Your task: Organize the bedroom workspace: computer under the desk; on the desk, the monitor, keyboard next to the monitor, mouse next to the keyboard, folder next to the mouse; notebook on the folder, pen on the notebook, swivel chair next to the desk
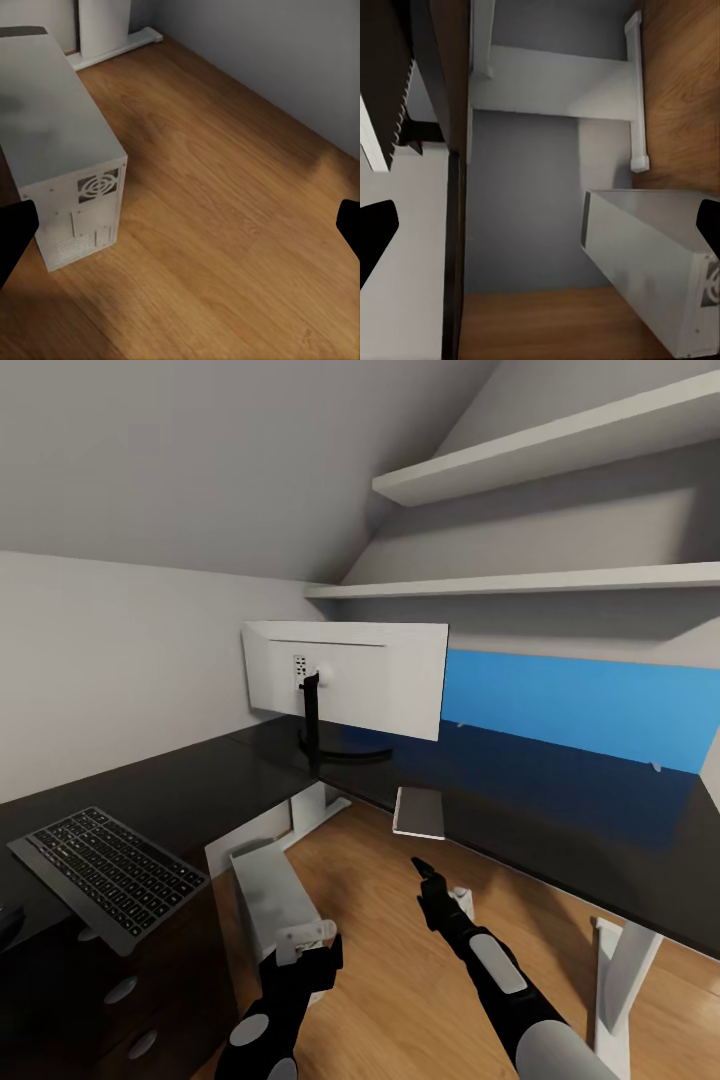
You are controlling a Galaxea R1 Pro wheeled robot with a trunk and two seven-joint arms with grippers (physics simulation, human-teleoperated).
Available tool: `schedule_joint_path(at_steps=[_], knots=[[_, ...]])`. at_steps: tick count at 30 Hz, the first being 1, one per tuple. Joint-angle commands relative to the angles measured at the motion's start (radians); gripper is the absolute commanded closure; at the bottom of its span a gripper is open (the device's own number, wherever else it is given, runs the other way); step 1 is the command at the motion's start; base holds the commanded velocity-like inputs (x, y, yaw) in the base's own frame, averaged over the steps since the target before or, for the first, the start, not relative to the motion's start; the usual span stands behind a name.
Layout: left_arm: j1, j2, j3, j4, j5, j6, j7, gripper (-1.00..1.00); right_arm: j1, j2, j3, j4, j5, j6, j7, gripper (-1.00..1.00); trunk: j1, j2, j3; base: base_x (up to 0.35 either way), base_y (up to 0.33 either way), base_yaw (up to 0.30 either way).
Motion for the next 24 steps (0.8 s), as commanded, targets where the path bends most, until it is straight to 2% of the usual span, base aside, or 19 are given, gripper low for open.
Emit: schedule_joint_path(at_steps=[1, 4, 7, 24], knots=[[-0.001, 0.0, -0.001, -0.001, 0.008, 0.002, 0.008, -1.0, -0.001, 0.001, 0.0, 0.0, -0.008, 0.002, 0.002, -1.0, 0.0, -0.001, -0.001, 0.0, 0.0, 0.0], [-0.001, 0.0, -0.001, -0.001, 0.008, 0.001, 0.008, -1.0, -0.001, 0.001, 0.027, 0.0, -0.008, -0.025, 0.002, -1.0, -0.012, 0.02, 0.008, 0.0, 0.0, 0.0], [-0.001, 0.0, -0.001, -0.001, 0.008, 0.001, 0.008, -1.0, -0.001, 0.001, 0.033, 0.0, -0.008, -0.031, 0.002, -1.0, -0.023, 0.041, 0.018, 0.0, 0.0, 0.0], [-0.001, 0.0, -0.002, 0.0, 0.009, 0.001, 0.008, -1.0, -0.001, -0.001, 0.034, 0.0, -0.01, -0.034, 0.002, -1.0, -0.088, 0.16, 0.071, 0.0, 0.0, 0.0]])
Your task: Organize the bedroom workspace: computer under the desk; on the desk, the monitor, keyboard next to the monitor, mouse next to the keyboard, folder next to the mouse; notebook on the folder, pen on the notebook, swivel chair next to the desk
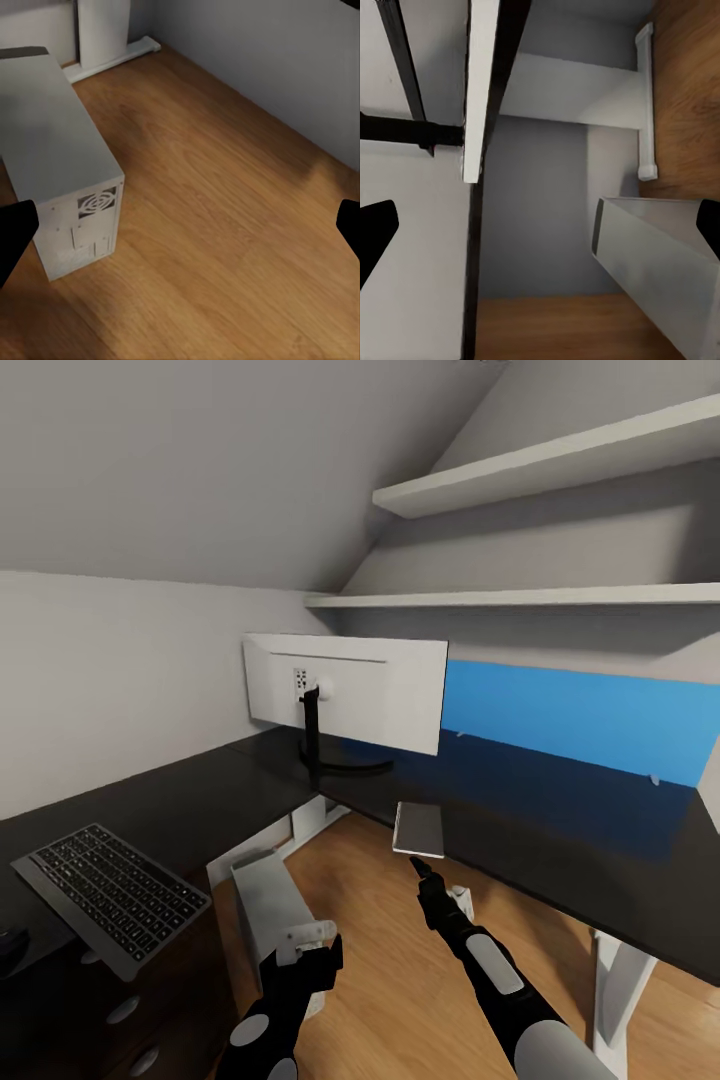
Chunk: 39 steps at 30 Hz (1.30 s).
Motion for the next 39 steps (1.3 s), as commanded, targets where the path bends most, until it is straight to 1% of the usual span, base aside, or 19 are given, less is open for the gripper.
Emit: schedule_joint_path(at_steps=[1, 7, 13, 20, 39], knots=[[-0.001, 0.0, -0.001, -0.001, 0.008, 0.002, 0.008, -1.0, -0.001, 0.0, -0.001, 0.0, -0.01, 0.005, 0.002, -1.0, -0.004, 0.007, 0.002, 0.0, 0.0, 0.0], [-0.001, 0.0, -0.001, -0.001, 0.008, 0.002, 0.008, -1.0, -0.001, -0.002, -0.002, -0.001, -0.011, 0.006, 0.004, -1.0, -0.027, 0.049, 0.021, 0.0, 0.0, 0.0], [-0.001, 0.0, -0.001, -0.001, 0.008, 0.002, 0.008, -1.0, -0.001, -0.004, -0.004, 0.0, -0.012, 0.006, 0.03, -1.0, -0.05, 0.091, 0.04, 0.0, 0.0, 0.0], [-0.001, 0.0, -0.001, -0.001, 0.008, 0.002, 0.008, -1.0, -0.001, -0.004, -0.004, 0.0, -0.013, 0.006, 0.035, -1.0, -0.077, 0.14, 0.062, 0.0, 0.0, 0.0], [-0.001, 0.0, -0.001, -0.001, 0.008, 0.002, 0.008, -1.0, -0.001, -0.005, -0.006, 0.006, -0.023, 0.014, 0.03, -1.0, -0.077, 0.14, 0.062, 0.0, 0.0, 0.0]])
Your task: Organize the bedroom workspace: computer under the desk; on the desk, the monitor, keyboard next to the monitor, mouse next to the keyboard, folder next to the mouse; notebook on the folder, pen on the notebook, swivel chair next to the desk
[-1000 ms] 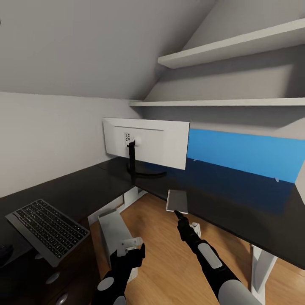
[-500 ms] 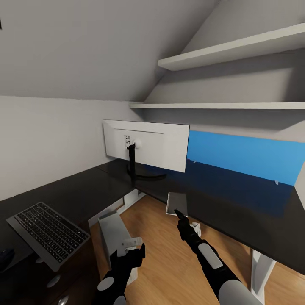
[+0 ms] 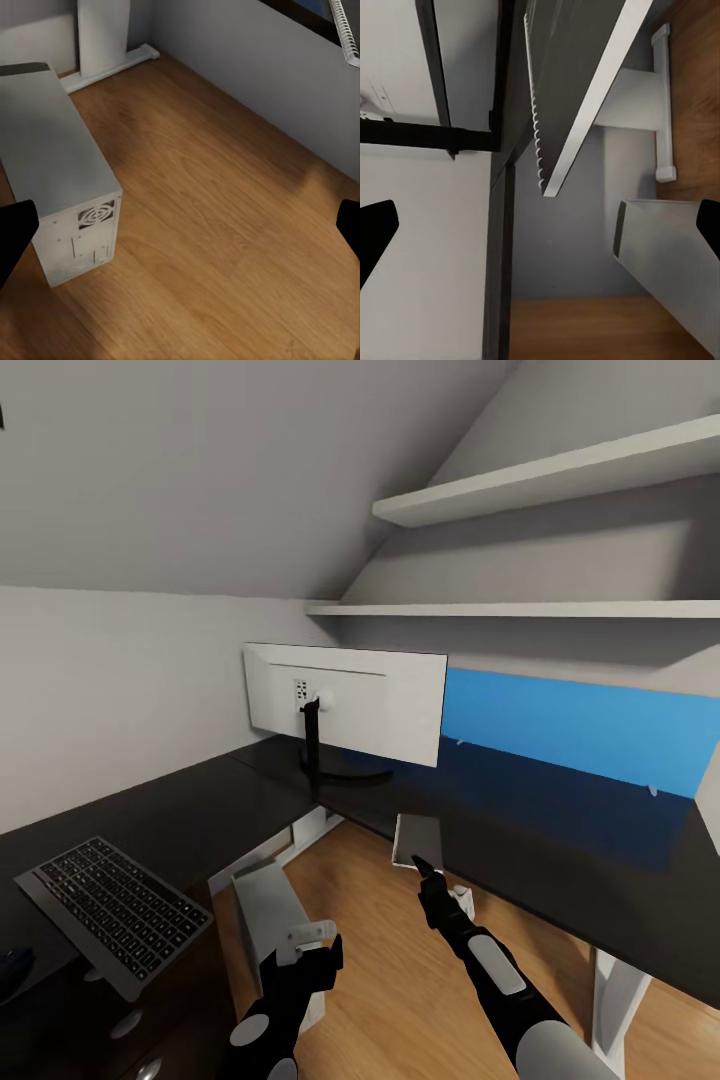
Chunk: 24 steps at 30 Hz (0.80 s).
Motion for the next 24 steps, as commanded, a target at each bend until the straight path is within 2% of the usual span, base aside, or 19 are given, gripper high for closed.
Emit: schedule_joint_path(at_steps=[1, 9, 16, 24], knots=[[-0.001, 0.0, -0.001, -0.001, 0.008, 0.002, 0.008, -1.0, -0.001, 0.0, -0.002, 0.0, -0.01, 0.005, 0.002, -1.0, 0.0, -0.001, -0.001, 0.0, 0.0, 0.0], [-0.001, 0.0, -0.004, -0.001, 0.008, 0.002, 0.008, -1.0, -0.001, 0.0, -0.001, 0.0, -0.009, 0.005, 0.002, -1.0, 0.0, -0.001, -0.001, 0.03, 0.0, 0.0], [-0.001, 0.0, -0.026, -0.001, 0.008, 0.002, 0.008, -1.0, -0.001, 0.0, -0.005, 0.0, -0.009, 0.001, 0.001, -1.0, 0.0, -0.001, -0.001, 0.097, 0.0, 0.0], [-0.001, 0.0, -0.029, -0.001, 0.008, 0.002, 0.008, -1.0, -0.001, 0.0, -0.027, 0.0, -0.008, 0.0, 0.0, -1.0, 0.0, -0.001, -0.001, 0.009, 0.0, 0.0]])
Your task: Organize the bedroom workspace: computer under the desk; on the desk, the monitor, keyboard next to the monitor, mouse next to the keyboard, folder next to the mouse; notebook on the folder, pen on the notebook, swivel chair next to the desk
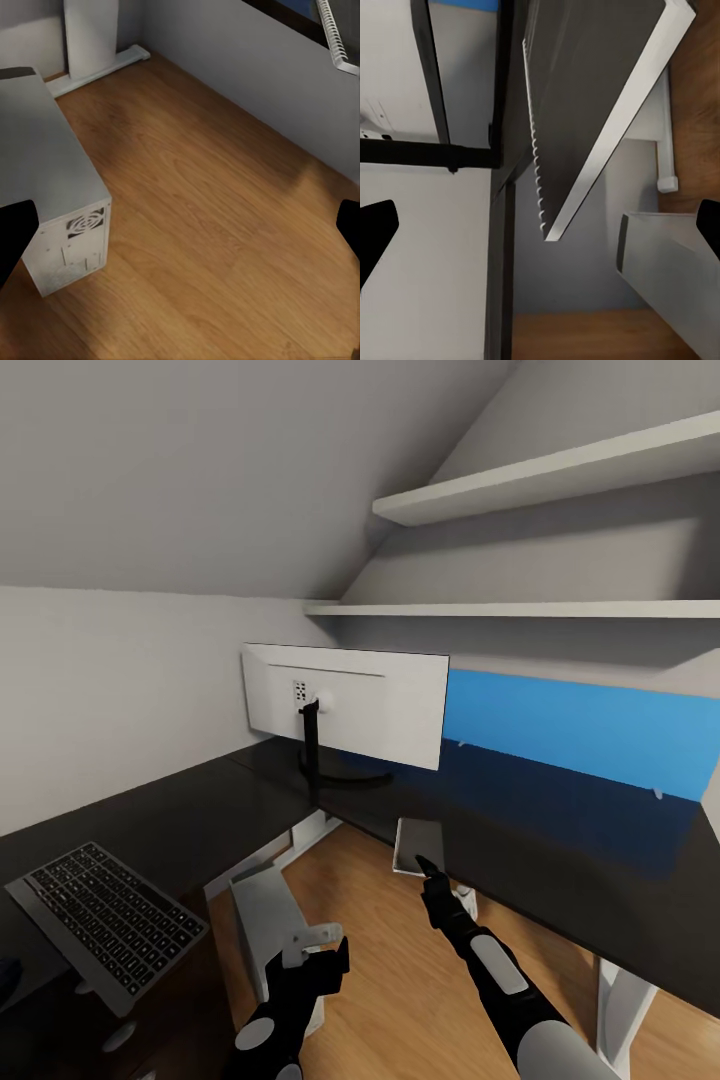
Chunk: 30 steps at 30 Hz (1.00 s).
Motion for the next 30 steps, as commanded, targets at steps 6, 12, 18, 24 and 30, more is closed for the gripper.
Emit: schedule_joint_path(at_steps=[6, 12, 18, 24, 30], knots=[[-0.001, 0.0, -0.002, -0.001, 0.008, 0.002, 0.008, -1.0, -0.001, 0.001, -0.022, 0.0, -0.009, 0.007, 0.001, -1.0, 0.0, -0.001, -0.001, 0.001, 0.0, 0.0], [-0.001, 0.0, -0.002, -0.001, 0.008, 0.002, 0.008, -1.0, -0.001, 0.001, -0.028, 0.0, -0.009, 0.006, 0.001, -1.0, 0.0, -0.001, -0.001, 0.0, 0.0, 0.0], [-0.001, 0.0, -0.002, -0.001, 0.008, 0.002, 0.008, -1.0, -0.001, 0.001, -0.042, 0.0, -0.009, 0.006, 0.001, -1.0, 0.0, -0.001, -0.001, 0.0, 0.0, 0.0], [-0.001, 0.0, -0.002, -0.001, 0.008, 0.002, 0.008, -1.0, -0.001, 0.001, -0.049, 0.0, -0.009, 0.006, 0.001, -1.0, 0.0, -0.001, -0.001, 0.0, 0.0, 0.0], [-0.001, 0.0, -0.002, -0.001, 0.008, 0.002, 0.008, -1.0, -0.001, 0.001, -0.05, 0.0, -0.009, 0.006, 0.001, -1.0, 0.0, -0.001, -0.001, 0.078, 0.058, 0.0]])
